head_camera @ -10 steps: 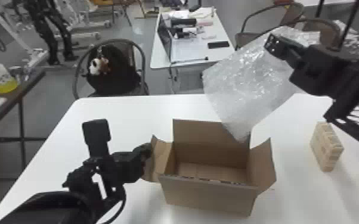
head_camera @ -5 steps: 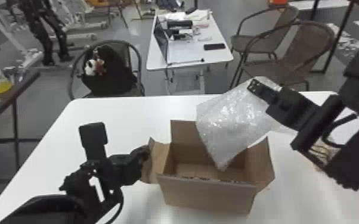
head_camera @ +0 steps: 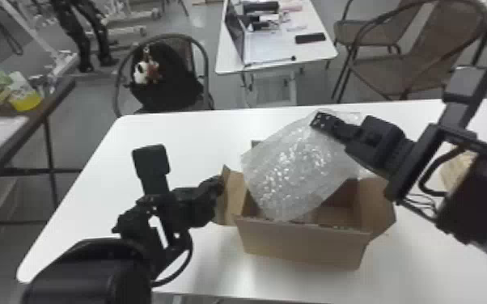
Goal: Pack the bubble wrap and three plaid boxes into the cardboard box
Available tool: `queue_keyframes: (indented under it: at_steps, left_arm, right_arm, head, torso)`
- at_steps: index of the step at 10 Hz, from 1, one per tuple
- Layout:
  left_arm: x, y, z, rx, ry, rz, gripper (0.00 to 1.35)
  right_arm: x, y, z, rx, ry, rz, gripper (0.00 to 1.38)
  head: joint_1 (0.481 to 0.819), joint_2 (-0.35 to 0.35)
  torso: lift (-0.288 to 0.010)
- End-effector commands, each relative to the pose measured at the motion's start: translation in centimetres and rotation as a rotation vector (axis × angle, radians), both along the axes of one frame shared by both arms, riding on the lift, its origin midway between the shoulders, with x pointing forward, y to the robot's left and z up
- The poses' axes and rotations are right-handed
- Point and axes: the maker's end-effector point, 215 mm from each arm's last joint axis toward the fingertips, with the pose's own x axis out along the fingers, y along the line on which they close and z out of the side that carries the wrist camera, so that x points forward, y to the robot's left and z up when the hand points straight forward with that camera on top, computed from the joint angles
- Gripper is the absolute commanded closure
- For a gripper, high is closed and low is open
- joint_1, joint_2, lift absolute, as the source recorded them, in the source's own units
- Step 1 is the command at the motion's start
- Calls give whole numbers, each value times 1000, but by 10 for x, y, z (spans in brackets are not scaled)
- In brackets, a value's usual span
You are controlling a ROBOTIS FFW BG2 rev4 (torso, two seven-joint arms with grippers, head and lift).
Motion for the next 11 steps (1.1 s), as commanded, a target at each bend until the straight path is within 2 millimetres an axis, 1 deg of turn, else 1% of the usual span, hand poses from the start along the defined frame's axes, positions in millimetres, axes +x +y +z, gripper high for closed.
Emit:
queue_keyframes:
  at_steps: [1, 2, 3, 4, 5, 6, 7, 8, 10, 11]
  left_arm:
    - [1, -3, 0, -6, -5, -1, 1216]
    - [0, -2, -1, -9, -3, 5, 1216]
    - [-2, -1, -3, -10, 0, 12, 1216]
    - [-3, -1, -5, -12, 3, 12, 1216]
    - [-2, -3, -3, -14, 0, 10, 1216]
    - [-2, -2, -2, -14, -5, 13, 1216]
    - [-3, -1, -4, -16, -1, 15, 1216]
    - [-3, 0, -4, -16, -1, 16, 1216]
    - [-3, -1, -5, -14, 0, 15, 1216]
    - [-3, 0, -6, -14, -1, 18, 1216]
  right_arm:
    - [-7, 9, 0, 2, 12, 34, 1292]
    - [0, -4, 2, -25, -18, -15, 1292]
    - [11, -19, 3, -7, -60, -86, 1292]
    - [18, -27, -5, 32, -60, -151, 1292]
    - [27, -45, -7, 47, -84, -234, 1292]
    - [32, -60, -13, 81, -80, -296, 1291]
    - [33, -62, -24, 100, -60, -316, 1291]
    - [29, -51, -33, 152, 2, -284, 1291]
    - [12, -17, -53, 208, 145, -170, 1291]
    - [9, -10, -63, 218, 177, -157, 1291]
  head:
    - [695, 242]
    - [695, 247]
    - [695, 248]
    - [695, 238]
    - [695, 221]
    - [695, 212]
    - [695, 192]
    - [695, 177]
    - [695, 186]
    - [695, 204]
  torso:
    - [-132]
    - [-132]
    - [-132]
    - [-132]
    - [-132]
    - [-132]
    - [-132]
    - [-132]
    - [-132]
    - [-132]
